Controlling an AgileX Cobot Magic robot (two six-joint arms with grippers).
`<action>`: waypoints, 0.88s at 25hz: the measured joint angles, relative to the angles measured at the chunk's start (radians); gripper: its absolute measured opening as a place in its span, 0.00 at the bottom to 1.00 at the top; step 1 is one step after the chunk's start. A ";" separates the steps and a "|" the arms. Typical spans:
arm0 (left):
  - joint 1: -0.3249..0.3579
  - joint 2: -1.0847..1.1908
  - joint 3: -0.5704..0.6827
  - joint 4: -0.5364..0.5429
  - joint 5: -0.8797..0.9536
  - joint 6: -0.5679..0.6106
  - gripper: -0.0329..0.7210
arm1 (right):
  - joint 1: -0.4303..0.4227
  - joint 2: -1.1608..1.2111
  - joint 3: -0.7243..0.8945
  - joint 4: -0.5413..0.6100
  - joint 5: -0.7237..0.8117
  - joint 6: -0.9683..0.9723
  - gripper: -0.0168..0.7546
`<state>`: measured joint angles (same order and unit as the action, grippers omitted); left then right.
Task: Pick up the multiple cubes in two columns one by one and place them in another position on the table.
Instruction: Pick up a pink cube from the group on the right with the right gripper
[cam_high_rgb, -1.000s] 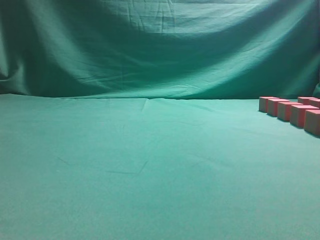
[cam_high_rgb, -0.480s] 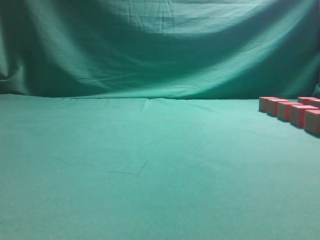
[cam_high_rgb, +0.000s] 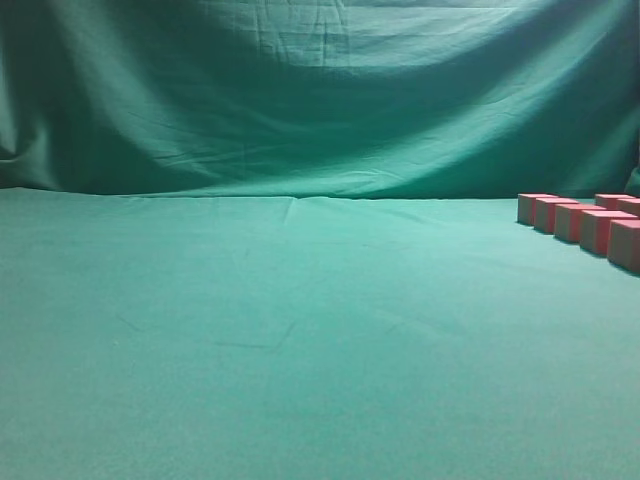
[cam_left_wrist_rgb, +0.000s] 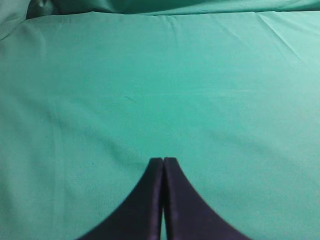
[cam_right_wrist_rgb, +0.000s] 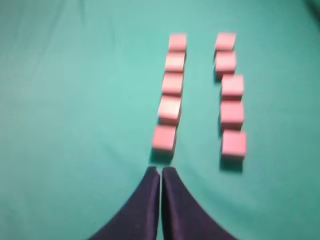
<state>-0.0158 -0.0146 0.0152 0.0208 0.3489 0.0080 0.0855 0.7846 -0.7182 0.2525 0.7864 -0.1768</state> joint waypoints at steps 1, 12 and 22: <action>0.000 0.000 0.000 0.000 0.000 0.000 0.04 | 0.012 0.050 -0.031 -0.004 0.042 -0.004 0.02; 0.000 0.000 0.000 0.000 0.000 0.000 0.04 | 0.297 0.440 -0.176 -0.363 0.143 0.344 0.02; 0.000 0.000 0.000 0.000 0.000 0.000 0.04 | 0.307 0.672 -0.205 -0.426 0.031 0.479 0.08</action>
<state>-0.0158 -0.0146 0.0152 0.0208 0.3489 0.0080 0.3926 1.4562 -0.9231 -0.1735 0.8169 0.3026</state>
